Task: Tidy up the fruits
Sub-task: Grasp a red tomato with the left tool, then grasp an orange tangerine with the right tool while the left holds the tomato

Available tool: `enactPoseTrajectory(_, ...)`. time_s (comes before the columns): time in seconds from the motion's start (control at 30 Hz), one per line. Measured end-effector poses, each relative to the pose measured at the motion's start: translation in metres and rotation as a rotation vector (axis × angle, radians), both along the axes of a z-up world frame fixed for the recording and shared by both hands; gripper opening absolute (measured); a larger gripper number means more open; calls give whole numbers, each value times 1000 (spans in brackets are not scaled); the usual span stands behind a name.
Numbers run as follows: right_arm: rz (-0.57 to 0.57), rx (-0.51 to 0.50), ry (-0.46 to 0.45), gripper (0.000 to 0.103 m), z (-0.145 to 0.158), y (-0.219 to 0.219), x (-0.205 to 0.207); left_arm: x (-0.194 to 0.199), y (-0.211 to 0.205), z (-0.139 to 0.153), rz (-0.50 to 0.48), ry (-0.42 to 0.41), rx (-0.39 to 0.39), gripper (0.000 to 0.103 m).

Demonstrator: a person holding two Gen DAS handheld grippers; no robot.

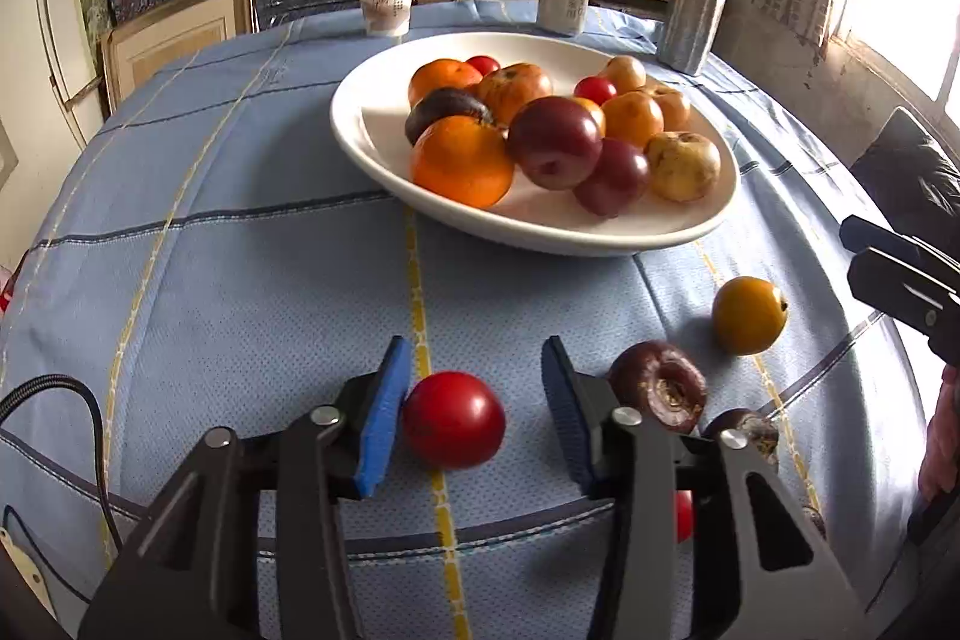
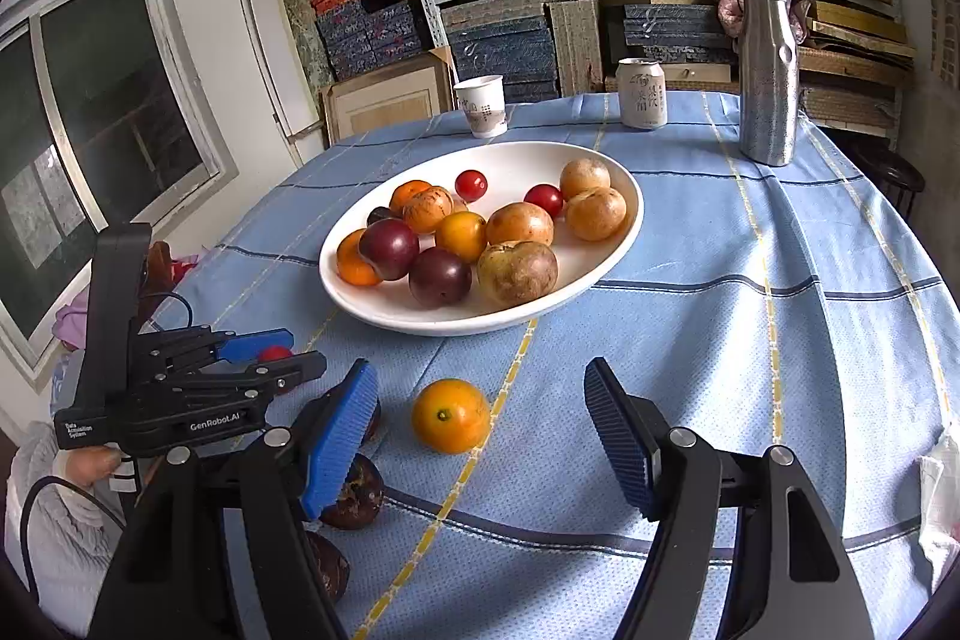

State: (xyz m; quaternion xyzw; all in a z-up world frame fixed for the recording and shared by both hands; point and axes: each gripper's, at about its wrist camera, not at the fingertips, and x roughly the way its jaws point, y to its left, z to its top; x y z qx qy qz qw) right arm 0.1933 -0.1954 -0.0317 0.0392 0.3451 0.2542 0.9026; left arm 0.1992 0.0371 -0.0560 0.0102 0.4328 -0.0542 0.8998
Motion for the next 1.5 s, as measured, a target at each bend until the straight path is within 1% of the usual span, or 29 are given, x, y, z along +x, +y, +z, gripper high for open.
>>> enactPoseTrajectory(0.17, 9, -17, 6, 72, -3, 4, 0, -4, -1, 0, -6, 2, 9, 42)
enactPoseTrajectory(0.23, 13, -30, 13, 72, -6, 7, 0, -5, 1, -2, -2, 10, 5, 37)
enactPoseTrajectory(0.3, 16, -41, 21, 72, -8, 9, 1, -7, 4, -3, 6, 22, -5, 35)
enactPoseTrajectory(0.47, 13, -39, 29, 72, -10, 8, 4, -9, 4, -5, 6, 33, -13, 35)
enactPoseTrajectory(0.53, 17, -42, 41, 73, -12, 8, 6, -9, 5, -6, 9, 35, -13, 33)
enactPoseTrajectory(0.67, 24, -46, 69, 72, -18, 10, 12, -9, 4, -6, 12, 34, -12, 32)
enactPoseTrajectory(1.07, 79, -85, 138, 61, -33, 32, 22, -9, 2, -6, 7, 35, -4, 32)
enactPoseTrajectory(1.17, 92, -93, 157, 50, -35, 38, 27, -9, 2, -6, 7, 35, -2, 32)
enactPoseTrajectory(1.23, 99, -103, 173, 41, -39, 42, 29, -9, 2, -6, 8, 35, 0, 32)
enactPoseTrajectory(1.3, 96, -113, 178, 38, -41, 44, 30, -8, 2, -6, 9, 34, -1, 32)
enactPoseTrajectory(1.5, 94, -96, 159, 38, -37, 40, 28, -11, 0, -3, 11, 16, -9, 32)
